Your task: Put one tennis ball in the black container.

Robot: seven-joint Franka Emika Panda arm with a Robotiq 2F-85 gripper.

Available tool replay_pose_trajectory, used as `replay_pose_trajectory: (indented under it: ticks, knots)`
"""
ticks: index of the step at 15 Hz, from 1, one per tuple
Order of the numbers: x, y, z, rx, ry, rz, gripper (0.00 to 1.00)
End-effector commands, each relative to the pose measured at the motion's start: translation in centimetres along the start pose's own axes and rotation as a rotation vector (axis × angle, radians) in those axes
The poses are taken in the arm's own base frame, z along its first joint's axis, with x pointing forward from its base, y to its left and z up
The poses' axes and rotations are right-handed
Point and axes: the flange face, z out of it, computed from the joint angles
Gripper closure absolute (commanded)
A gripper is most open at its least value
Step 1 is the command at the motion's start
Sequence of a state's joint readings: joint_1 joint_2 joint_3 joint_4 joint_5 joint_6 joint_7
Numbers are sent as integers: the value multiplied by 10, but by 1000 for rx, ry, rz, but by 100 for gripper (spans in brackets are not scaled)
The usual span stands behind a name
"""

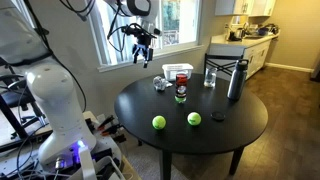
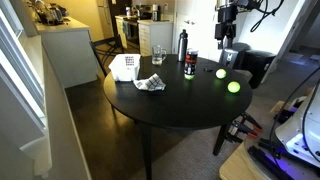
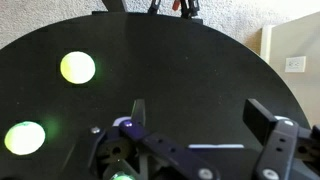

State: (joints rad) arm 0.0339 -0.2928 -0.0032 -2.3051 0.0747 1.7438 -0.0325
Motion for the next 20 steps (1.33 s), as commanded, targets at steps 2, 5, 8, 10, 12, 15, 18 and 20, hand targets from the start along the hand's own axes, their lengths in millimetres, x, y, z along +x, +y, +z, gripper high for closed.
replay_pose_trajectory:
  ticks: [2, 5, 8, 10, 12, 15, 18, 20]
  knots:
    - [0, 0, 0, 0, -1, 0, 0]
    - [0, 0, 0, 0, -1, 0, 0]
    - [0, 0, 0, 0, -1, 0, 0]
    - [0, 0, 0, 0, -1, 0, 0]
    - [-1, -1, 3, -7, 25, -12, 0]
    - [-1, 3, 16, -16, 58, -21, 0]
    - [0, 10, 37, -33, 98, -60, 0]
    - [0, 18, 56, -57, 129, -97, 0]
